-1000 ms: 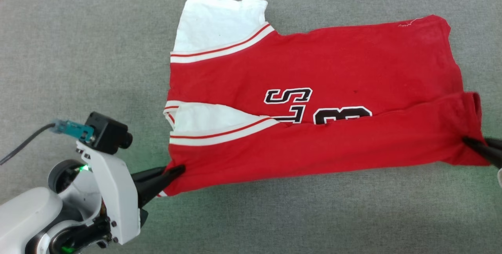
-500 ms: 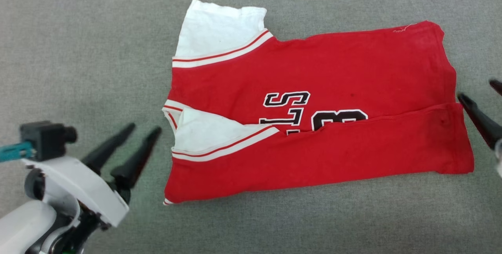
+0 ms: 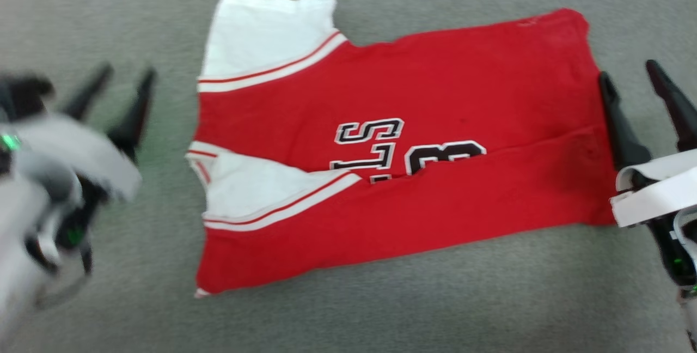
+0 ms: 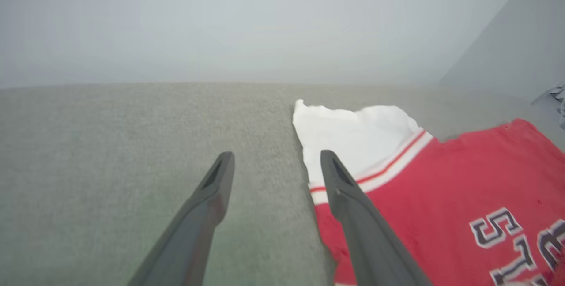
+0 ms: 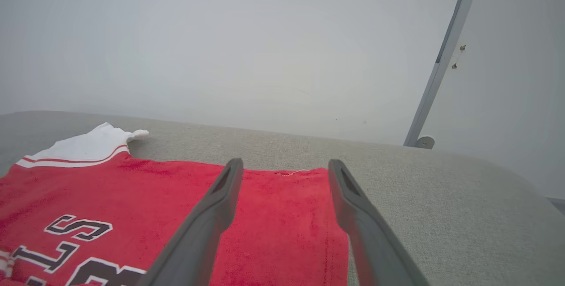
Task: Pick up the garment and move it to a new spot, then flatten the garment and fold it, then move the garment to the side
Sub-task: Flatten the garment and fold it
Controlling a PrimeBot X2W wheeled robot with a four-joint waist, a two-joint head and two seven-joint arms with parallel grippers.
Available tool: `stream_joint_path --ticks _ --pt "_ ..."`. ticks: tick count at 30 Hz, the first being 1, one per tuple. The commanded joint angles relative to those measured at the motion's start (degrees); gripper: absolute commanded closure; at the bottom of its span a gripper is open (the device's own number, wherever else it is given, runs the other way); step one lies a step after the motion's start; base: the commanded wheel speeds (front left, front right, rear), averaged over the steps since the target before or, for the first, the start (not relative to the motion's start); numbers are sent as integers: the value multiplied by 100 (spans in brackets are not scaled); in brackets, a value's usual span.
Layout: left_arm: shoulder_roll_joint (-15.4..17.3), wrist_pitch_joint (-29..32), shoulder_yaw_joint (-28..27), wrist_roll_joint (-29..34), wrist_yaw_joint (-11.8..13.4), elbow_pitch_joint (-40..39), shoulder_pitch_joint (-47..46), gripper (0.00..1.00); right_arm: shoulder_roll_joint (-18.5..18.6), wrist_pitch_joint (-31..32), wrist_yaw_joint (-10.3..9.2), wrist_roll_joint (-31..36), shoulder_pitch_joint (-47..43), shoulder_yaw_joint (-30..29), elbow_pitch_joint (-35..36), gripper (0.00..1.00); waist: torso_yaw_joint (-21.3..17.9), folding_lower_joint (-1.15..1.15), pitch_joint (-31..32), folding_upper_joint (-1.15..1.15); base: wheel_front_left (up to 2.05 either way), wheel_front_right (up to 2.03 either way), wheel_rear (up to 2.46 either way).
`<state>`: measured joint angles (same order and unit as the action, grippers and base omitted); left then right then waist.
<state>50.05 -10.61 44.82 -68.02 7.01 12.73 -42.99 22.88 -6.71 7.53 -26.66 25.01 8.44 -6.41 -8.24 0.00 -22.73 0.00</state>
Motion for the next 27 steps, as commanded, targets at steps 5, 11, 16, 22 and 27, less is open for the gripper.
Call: stream_joint_path --ticks 5,11,16,22,27 --pt "-244 639 74 260 -374 1007 -1241 0 -319 -320 -9 200 180 195 -156 0 -770 0 -400 0 0 0 0" --pt "-407 2108 235 89 -808 2048 -2408 0 -505 -497 -9 93 262 341 -256 0 -1268 0 -604 0 0 0 0" --pt "-431 3550 421 -89 -903 2736 -3057 0 -546 -544 -9 -44 380 525 -243 0 -1506 0 -651 0 0 0 0" --pt "-405 5172 612 -287 -701 3319 -3580 0 -564 -550 -9 -208 490 698 -245 0 -1668 0 -755 0 0 0 0" --pt "-423 5887 687 -418 -753 3385 -3744 0 -552 -557 -9 -316 505 805 -232 0 -1705 0 -886 0 0 0 0"
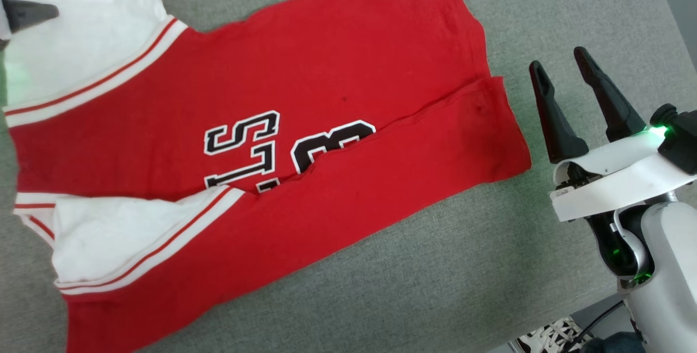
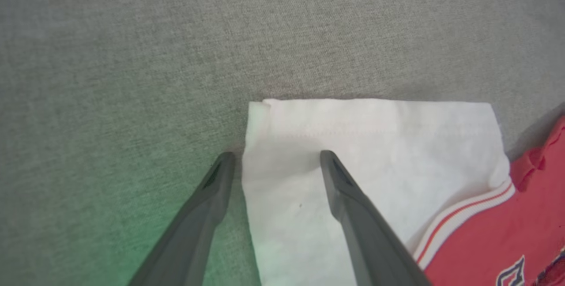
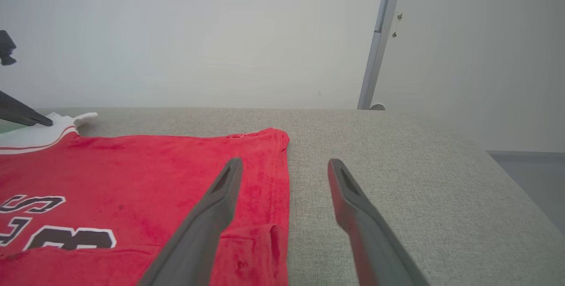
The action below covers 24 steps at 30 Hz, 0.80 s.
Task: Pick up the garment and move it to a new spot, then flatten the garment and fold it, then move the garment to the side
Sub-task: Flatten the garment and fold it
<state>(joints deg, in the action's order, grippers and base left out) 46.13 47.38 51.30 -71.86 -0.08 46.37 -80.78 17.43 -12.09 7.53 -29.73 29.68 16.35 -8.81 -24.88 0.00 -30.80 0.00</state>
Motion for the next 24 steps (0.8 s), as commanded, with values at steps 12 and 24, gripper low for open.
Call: stream_joint_path --ticks 12,24 --pt "-268 144 101 33 -159 -99 -168 100 435 1188 -9 -559 1388 617 -174 0 211 0 -305 0 0 0 0" --pt "-932 -83 178 98 -456 -125 -446 100 989 4261 -9 -1757 3976 1946 -1934 0 990 0 -641 0 0 0 0"
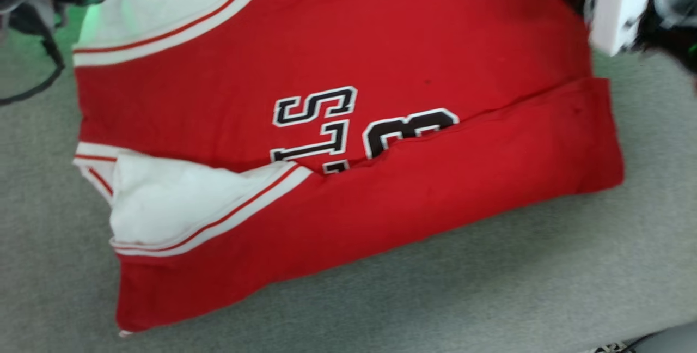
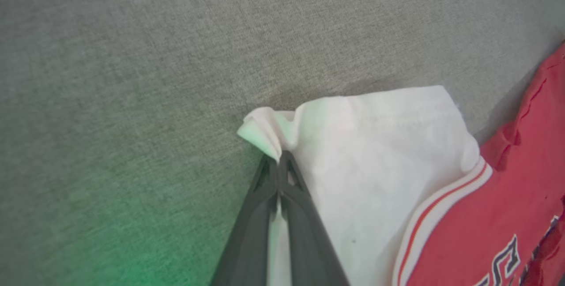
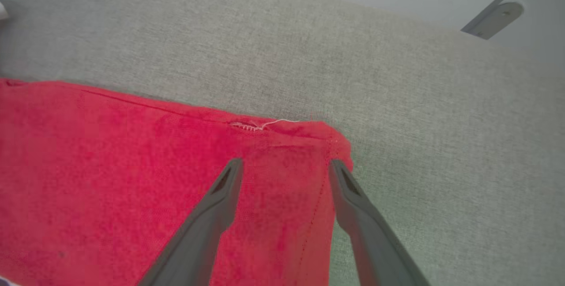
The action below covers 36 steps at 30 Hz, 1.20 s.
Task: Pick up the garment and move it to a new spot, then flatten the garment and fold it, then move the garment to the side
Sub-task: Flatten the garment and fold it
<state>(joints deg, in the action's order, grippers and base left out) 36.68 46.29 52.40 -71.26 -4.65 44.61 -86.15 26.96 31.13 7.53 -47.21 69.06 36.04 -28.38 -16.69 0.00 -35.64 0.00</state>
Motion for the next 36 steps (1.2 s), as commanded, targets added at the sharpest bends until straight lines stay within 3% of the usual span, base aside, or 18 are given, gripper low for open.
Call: stream_joint_path --ticks 1,9,10,11,12,13,20,24,36 --pt "-30 24 77 39 -28 51 61 100 73 72 -9 -90 159 21 -116 0 214 0 -189 0 0 0 0" --pt "-247 -39 170 114 -146 139 -66 100 102 371 -9 -289 717 291 -1163 0 430 0 -358 0 0 0 0" --pt "-265 -43 177 118 -160 156 -73 100 68 358 -9 -344 734 316 -1236 6 445 0 -362 0 0 0 0" --pt "-279 -66 182 114 -174 173 -74 100 45 343 -8 -400 742 337 -1309 56 457 0 -361 0 0 0 0" --pt "-294 -77 181 102 -181 192 -75 100 18 336 -8 -451 729 372 -1362 82 470 0 -357 0 0 0 0" --pt "-302 -90 186 92 -191 209 -75 100 -1 358 -8 -506 723 431 -1382 100 482 0 -350 0 0 0 0" --pt "-452 -642 29 -58 -274 138 17 100 332 -76 -9 -730 731 739 -1190 100 656 0 -26 0 0 0 0" --pt "-444 -1201 -38 -235 -286 -470 268 100 667 -481 -9 -946 481 845 -810 100 892 0 388 0 0 0 0" --pt "774 -2948 36 -680 -289 -3161 2223 100 2186 -939 -9 -1572 -1237 1092 936 100 1518 0 1352 0 0 0 0"
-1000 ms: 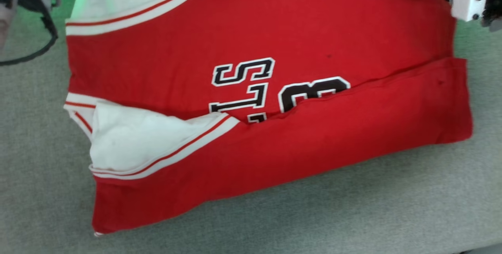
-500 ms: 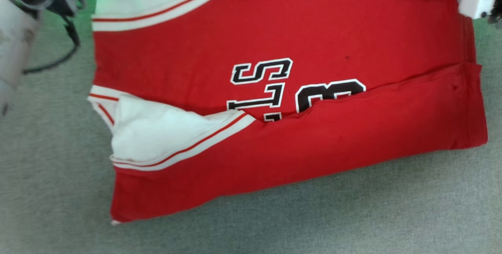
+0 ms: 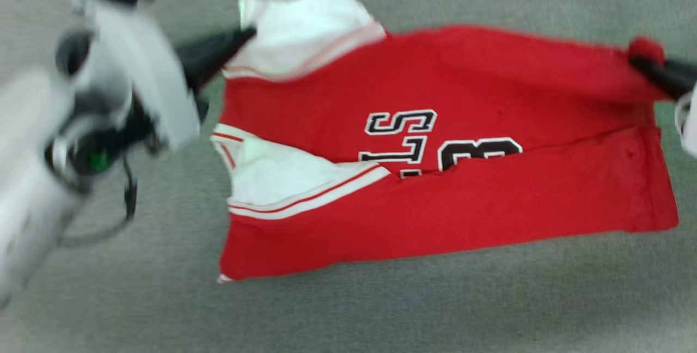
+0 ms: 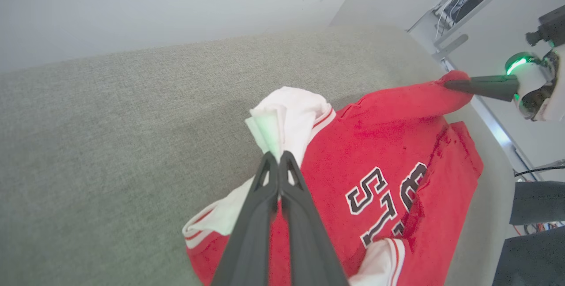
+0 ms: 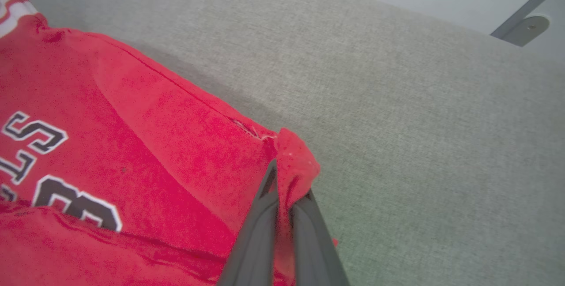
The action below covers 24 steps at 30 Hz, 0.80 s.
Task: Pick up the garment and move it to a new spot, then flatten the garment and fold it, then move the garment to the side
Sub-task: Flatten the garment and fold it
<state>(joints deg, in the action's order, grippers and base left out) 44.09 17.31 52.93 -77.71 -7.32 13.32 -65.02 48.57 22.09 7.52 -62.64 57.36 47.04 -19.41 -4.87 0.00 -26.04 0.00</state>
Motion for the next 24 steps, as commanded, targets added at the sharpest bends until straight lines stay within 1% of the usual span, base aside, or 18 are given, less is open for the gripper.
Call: stream_joint_path --ticks 1,3,5,10,12,15,16,18,20,24 --pt "120 -232 -20 -75 -22 -260 344 100 131 -53 -8 -101 -251 -26 170 100 350 0 447 0 0 0 0" --pt "351 -606 -23 -107 -22 -672 806 100 341 -110 -8 -246 -612 -126 393 100 378 0 524 0 0 0 0" --pt "611 -1005 -65 -155 -22 -1018 1283 100 472 -185 -8 -353 -933 -208 605 100 376 0 576 0 0 0 0" --pt "1051 -1936 -94 -189 203 -1870 2383 100 774 -449 -8 -548 -1767 -512 885 100 410 0 644 0 0 0 0" --pt "1152 -2237 -73 -228 317 -2163 2762 100 840 -564 -8 -616 -2074 -643 938 100 429 0 651 0 0 0 0" --pt "1139 -2527 52 -168 428 -2414 3182 100 864 -732 -8 -700 -2519 -845 1005 100 459 0 624 0 0 0 0" --pt "1098 -2630 66 -159 477 -2409 3266 100 817 -814 -8 -741 -2637 -920 1040 100 465 0 607 0 0 0 0" --pt "926 -2756 116 -247 476 -2384 3424 100 722 -934 -8 -792 -2847 -1035 1057 100 471 0 562 0 0 0 0" --pt "791 -2840 134 -314 458 -2216 3520 100 652 -1003 -8 -702 -2995 -1098 999 100 459 0 496 0 0 0 0" --pt "503 -2892 255 -133 467 -1591 3514 100 366 -1035 -8 -551 -3116 -1182 817 100 402 0 351 0 0 0 0"
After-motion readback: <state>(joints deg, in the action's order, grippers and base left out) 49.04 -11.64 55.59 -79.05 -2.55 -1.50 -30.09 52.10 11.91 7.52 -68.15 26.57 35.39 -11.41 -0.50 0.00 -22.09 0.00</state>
